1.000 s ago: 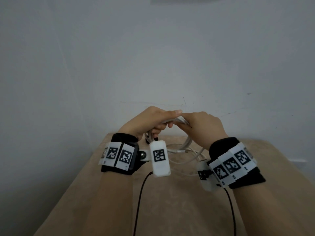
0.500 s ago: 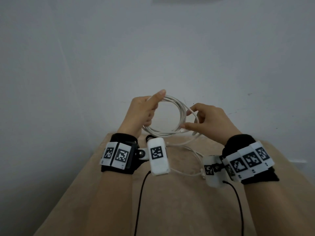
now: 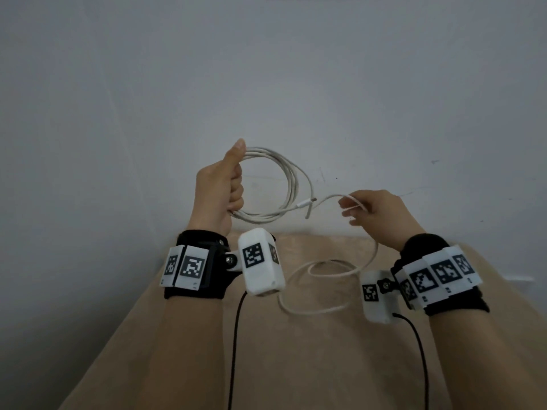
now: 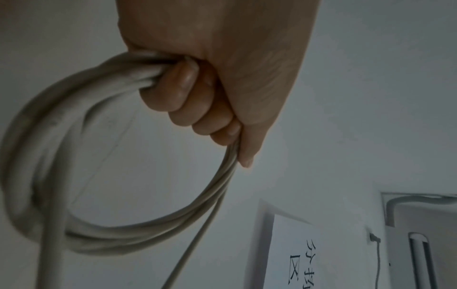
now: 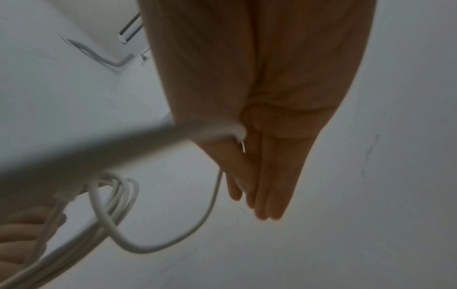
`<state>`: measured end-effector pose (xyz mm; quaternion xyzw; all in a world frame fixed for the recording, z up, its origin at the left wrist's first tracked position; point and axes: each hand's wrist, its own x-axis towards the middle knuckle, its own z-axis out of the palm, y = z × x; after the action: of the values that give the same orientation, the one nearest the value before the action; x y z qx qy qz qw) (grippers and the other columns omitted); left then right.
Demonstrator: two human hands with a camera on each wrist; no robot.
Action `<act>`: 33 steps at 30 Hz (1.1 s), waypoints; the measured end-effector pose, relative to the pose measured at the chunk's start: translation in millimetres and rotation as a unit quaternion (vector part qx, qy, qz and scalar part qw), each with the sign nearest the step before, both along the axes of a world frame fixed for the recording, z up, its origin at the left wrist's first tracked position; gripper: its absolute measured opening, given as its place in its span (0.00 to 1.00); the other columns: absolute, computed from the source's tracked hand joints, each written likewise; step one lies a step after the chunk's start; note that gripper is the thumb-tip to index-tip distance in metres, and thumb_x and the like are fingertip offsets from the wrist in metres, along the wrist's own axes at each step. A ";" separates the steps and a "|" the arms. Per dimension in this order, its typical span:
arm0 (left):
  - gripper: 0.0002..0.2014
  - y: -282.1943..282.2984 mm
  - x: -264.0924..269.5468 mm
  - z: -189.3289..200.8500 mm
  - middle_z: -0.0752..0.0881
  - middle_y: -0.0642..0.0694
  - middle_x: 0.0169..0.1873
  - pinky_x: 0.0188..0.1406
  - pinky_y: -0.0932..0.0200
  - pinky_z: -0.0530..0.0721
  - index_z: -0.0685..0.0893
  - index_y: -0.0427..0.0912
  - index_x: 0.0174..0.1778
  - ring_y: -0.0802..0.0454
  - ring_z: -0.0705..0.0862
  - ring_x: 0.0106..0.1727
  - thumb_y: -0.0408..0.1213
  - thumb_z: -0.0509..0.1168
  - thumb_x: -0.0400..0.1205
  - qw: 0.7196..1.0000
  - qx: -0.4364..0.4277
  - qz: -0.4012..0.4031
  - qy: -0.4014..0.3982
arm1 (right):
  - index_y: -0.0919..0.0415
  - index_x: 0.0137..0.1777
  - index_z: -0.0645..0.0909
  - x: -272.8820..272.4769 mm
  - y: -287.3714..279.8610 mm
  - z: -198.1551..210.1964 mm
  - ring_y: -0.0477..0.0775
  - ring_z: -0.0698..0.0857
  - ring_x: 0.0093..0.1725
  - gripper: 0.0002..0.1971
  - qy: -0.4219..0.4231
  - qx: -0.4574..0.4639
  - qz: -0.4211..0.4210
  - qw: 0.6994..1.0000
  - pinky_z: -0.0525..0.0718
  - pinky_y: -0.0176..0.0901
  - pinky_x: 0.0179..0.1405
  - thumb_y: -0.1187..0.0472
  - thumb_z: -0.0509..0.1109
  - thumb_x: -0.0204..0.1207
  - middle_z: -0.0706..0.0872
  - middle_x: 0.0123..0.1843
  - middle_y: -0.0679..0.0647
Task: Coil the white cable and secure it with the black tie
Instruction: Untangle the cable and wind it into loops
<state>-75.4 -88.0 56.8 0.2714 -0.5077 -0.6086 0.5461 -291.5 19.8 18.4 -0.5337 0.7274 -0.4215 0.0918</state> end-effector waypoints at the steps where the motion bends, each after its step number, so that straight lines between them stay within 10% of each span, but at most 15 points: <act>1: 0.23 -1.2 1.8 0.1 0.61 0.56 0.17 0.18 0.62 0.48 0.72 0.52 0.18 0.60 0.54 0.17 0.50 0.70 0.79 1.000 0.003 0.007 0.006 | 0.62 0.49 0.85 -0.1 0.0 -0.5 0.54 0.89 0.46 0.13 -0.053 -0.006 0.005 0.999 0.87 0.41 0.45 0.74 0.60 0.80 0.88 0.51 0.61; 8: 0.23 -12.3 21.7 -1.2 0.58 0.56 0.16 0.12 0.65 0.50 0.65 0.50 0.25 0.60 0.53 0.16 0.51 0.69 0.79 0.994 0.050 0.052 0.077 | 0.61 0.59 0.84 -13.0 6.6 -11.7 0.56 0.89 0.30 0.13 -0.087 0.079 -0.061 0.991 0.86 0.41 0.24 0.68 0.59 0.83 0.86 0.49 0.59; 15: 0.21 -5.1 2.1 -1.0 0.63 0.56 0.16 0.14 0.66 0.52 0.68 0.48 0.27 0.59 0.56 0.16 0.50 0.70 0.79 0.998 0.016 0.060 -0.015 | 0.50 0.67 0.80 12.6 1.2 2.6 0.44 0.84 0.54 0.22 0.064 0.002 0.014 0.998 0.81 0.41 0.59 0.54 0.75 0.73 0.86 0.58 0.46; 19: 0.21 0.2 -11.1 -1.9 0.63 0.56 0.16 0.13 0.68 0.54 0.69 0.47 0.26 0.59 0.57 0.15 0.50 0.71 0.78 0.997 0.008 0.057 -0.050 | 0.54 0.68 0.79 43.6 -3.1 19.4 0.44 0.86 0.58 0.16 -0.076 -0.112 0.088 0.987 0.80 0.48 0.68 0.57 0.67 0.81 0.89 0.56 0.47; 25: 0.24 5.2 -18.6 -1.5 0.62 0.56 0.15 0.13 0.67 0.55 0.66 0.47 0.24 0.59 0.56 0.15 0.50 0.70 0.78 0.997 -0.006 0.046 -0.058 | 0.49 0.82 0.55 73.8 -6.6 17.8 0.56 0.91 0.45 0.40 -0.264 -0.060 0.182 0.945 0.88 0.51 0.54 0.62 0.73 0.75 0.75 0.69 0.54; 33: 0.23 3.2 -12.8 -1.7 0.60 0.56 0.17 0.15 0.64 0.51 0.64 0.49 0.26 0.59 0.54 0.17 0.49 0.69 0.79 1.000 0.018 -0.005 -0.013 | 0.65 0.61 0.81 58.5 -12.1 10.9 0.47 0.82 0.26 0.18 -0.286 -0.129 0.112 0.943 0.86 0.41 0.35 0.63 0.76 0.72 0.83 0.44 0.54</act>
<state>-88.3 -84.9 55.1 0.2863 -0.5049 -0.6167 0.5318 -232.9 7.6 29.4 -0.4760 0.5453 -0.6337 0.2729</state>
